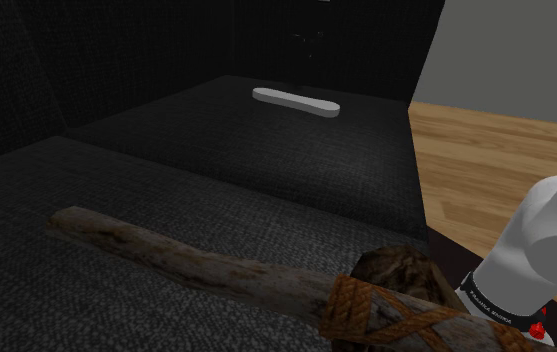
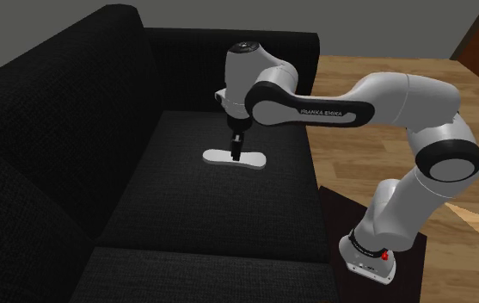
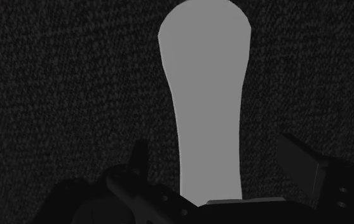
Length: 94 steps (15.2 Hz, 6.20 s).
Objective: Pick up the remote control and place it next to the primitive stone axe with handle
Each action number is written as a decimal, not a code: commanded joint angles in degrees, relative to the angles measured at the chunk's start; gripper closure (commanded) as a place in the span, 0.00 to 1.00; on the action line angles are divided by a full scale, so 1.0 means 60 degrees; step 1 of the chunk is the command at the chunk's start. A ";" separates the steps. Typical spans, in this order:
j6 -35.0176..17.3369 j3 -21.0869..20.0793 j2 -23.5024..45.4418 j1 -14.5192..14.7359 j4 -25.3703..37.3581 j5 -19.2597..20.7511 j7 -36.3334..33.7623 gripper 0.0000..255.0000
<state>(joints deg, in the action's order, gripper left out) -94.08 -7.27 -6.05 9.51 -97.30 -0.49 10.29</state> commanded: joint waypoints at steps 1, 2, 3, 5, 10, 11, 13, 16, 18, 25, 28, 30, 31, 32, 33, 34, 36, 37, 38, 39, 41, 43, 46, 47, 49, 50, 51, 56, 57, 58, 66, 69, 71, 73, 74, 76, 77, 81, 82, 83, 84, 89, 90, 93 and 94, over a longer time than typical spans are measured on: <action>-0.0110 -0.0050 0.0191 0.0050 0.0087 -0.0004 0.0079 0.00; -0.0244 -0.0049 0.0169 0.0050 -0.0069 -0.0007 0.0081 0.00; -0.0376 -0.0049 0.0153 0.0050 -0.0216 -0.0009 0.0083 0.00; -0.0638 -0.0049 0.0125 0.0051 -0.0507 -0.0013 0.0086 0.00; -0.0973 -0.0049 0.0101 0.0052 -0.0866 -0.0017 0.0089 0.00; -0.0973 -0.0049 0.0101 0.0052 -0.0865 -0.0017 0.0089 0.00; -0.0973 -0.0049 0.0101 0.0052 -0.0865 -0.0017 0.0089 0.00; -0.0971 -0.0049 0.0102 0.0052 -0.0862 -0.0017 0.0089 1.00; -0.0972 -0.0049 0.0102 0.0052 -0.0864 -0.0017 0.0089 1.00; -0.0973 -0.0049 0.0101 0.0052 -0.0865 -0.0017 0.0089 1.00; -0.0579 -0.0050 0.0154 0.0051 -0.0419 -0.0009 0.0084 1.00; -0.0313 -0.0051 0.0200 0.0051 -0.0107 -0.0003 0.0079 1.00; -0.0179 -0.0052 0.0227 0.0051 0.0054 0.0001 0.0077 1.00; -0.0045 -0.0053 0.0257 0.0051 0.0218 0.0005 0.0074 1.00; 0.0091 -0.0054 0.0289 0.0051 0.0385 0.0009 0.0071 1.00; 0.0227 -0.0056 0.0323 0.0052 0.0555 0.0014 0.0068 1.00; 0.0503 -0.0059 0.0400 0.0054 0.0907 0.0024 0.0060 1.00; 0.0642 -0.0061 0.0443 0.0055 0.1089 0.0030 0.0056 1.00; 0.0783 -0.0063 0.0488 0.0056 0.1275 0.0036 0.0052 1.00; 0.0925 -0.0066 0.0537 0.0058 0.1465 0.0042 0.0047 1.00; 0.1213 -0.0071 0.0643 0.0062 0.1858 0.0057 0.0037 1.00; 0.1508 -0.0078 0.0762 0.0067 0.2271 0.0073 0.0026 1.00; 0.1965 -0.0091 0.0970 0.0078 0.2933 0.0102 0.0007 1.00; 0.2122 -0.0096 0.1047 0.0083 0.3167 0.0114 -0.0001 1.00; 0.2144 -0.0182 0.0838 0.0170 0.2982 0.0092 -0.0177 1.00; 0.2102 -0.0268 0.0605 0.0254 0.2708 0.0062 -0.0353 1.00; 0.2067 -0.0357 0.0382 0.0339 0.2454 0.0030 -0.0531 1.00; 0.1982 -0.0854 -0.0572 0.0756 0.1436 -0.0163 -0.1458 1.00; 0.1978 -0.0963 -0.0733 0.0839 0.1278 -0.0208 -0.1650 1.00; 0.1979 -0.1075 -0.0885 0.0922 0.1133 -0.0255 -0.1846 1.00; 0.2065 -0.2092 -0.1759 0.1565 0.0428 -0.0666 -0.3503 1.00; 0.1959 -0.2329 -0.1933 0.1704 0.0176 -0.0774 -0.3864 1.00; 0.1691 -0.2316 -0.2059 0.1715 -0.0213 -0.0813 -0.3832 1.00; 0.1427 -0.2307 -0.2175 0.1729 -0.0588 -0.0848 -0.3804 1.00; 0.1296 -0.2304 -0.2229 0.1735 -0.0771 -0.0864 -0.3791 1.00; 0.1036 -0.2300 -0.2329 0.1750 -0.1128 -0.0896 -0.3767 1.00; 0.0907 -0.2299 -0.2376 0.1757 -0.1302 -0.0911 -0.3756 1.00; 0.0394 -0.2304 -0.2538 0.1786 -0.1971 -0.0968 -0.3717 1.00; 0.0267 -0.2307 -0.2573 0.1794 -0.2132 -0.0981 -0.3709 1.00; 0.0140 -0.2311 -0.2606 0.1801 -0.2291 -0.0993 -0.3702 1.00; 0.0013 -0.2316 -0.2637 0.1808 -0.2447 -0.1006 -0.3694 1.00; -0.0319 -0.2330 -0.2706 0.1826 -0.2845 -0.1037 -0.3678 1.00; -0.0319 -0.2330 -0.2706 0.1826 -0.2845 -0.1037 -0.3678 1.00; -0.0319 -0.2331 -0.2706 0.1826 -0.2845 -0.1037 -0.3678 1.00; -0.0319 -0.2331 -0.2706 0.1826 -0.2845 -0.1037 -0.3678 1.00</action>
<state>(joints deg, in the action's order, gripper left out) -95.98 -21.26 -22.27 20.47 -114.37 -6.71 -11.78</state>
